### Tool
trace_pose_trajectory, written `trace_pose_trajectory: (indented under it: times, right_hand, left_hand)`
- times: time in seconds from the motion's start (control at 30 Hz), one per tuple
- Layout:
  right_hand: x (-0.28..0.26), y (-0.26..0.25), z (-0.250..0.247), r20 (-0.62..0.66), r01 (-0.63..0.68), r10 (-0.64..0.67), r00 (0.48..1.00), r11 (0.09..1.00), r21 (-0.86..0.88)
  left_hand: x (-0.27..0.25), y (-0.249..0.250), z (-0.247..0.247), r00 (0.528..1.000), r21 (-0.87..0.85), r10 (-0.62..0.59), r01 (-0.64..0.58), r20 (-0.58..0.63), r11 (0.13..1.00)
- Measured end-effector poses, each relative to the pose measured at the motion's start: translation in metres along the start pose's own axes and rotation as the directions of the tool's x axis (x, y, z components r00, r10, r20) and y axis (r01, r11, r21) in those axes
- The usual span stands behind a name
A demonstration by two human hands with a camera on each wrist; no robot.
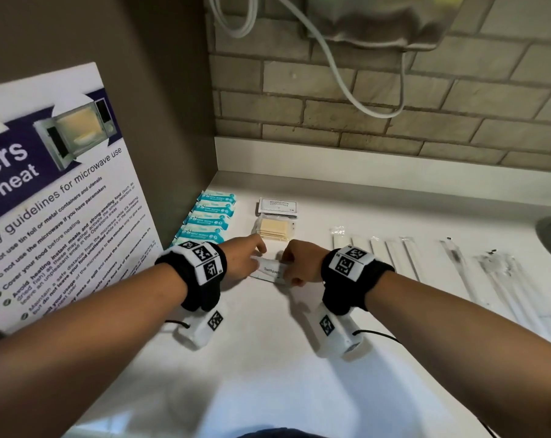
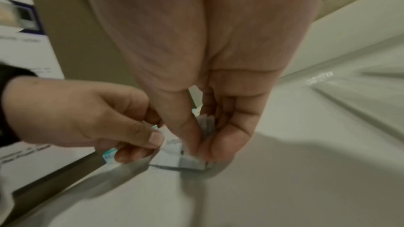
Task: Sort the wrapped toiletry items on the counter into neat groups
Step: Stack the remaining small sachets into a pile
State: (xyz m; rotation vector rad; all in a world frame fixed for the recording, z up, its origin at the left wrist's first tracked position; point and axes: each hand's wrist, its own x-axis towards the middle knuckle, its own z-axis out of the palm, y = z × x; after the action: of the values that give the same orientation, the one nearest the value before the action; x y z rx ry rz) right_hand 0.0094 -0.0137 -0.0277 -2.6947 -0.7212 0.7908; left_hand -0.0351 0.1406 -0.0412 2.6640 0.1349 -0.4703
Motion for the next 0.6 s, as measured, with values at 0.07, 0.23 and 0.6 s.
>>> trace_pose_trajectory:
  times: [0.07,0.23,0.6]
  right_hand:
    - [0.007,0.002,-0.004,0.032,-0.015,0.013,0.999,0.998,0.065]
    - [0.015,0.005,-0.011,0.022,-0.040,0.037,0.999,0.990,0.137]
    - [0.014,0.008,-0.013,-0.018,-0.057,0.064,0.998,0.963,0.262]
  left_hand:
    - [0.003,-0.001,-0.003,1.000,-0.035,-0.013,0.013,-0.019,0.999]
    - [0.010,0.000,-0.005,0.997,0.020,0.020,-0.019,-0.079,1.000]
    - [0.010,0.004,-0.018,0.997,0.138,0.078,-0.075,-0.020,0.988]
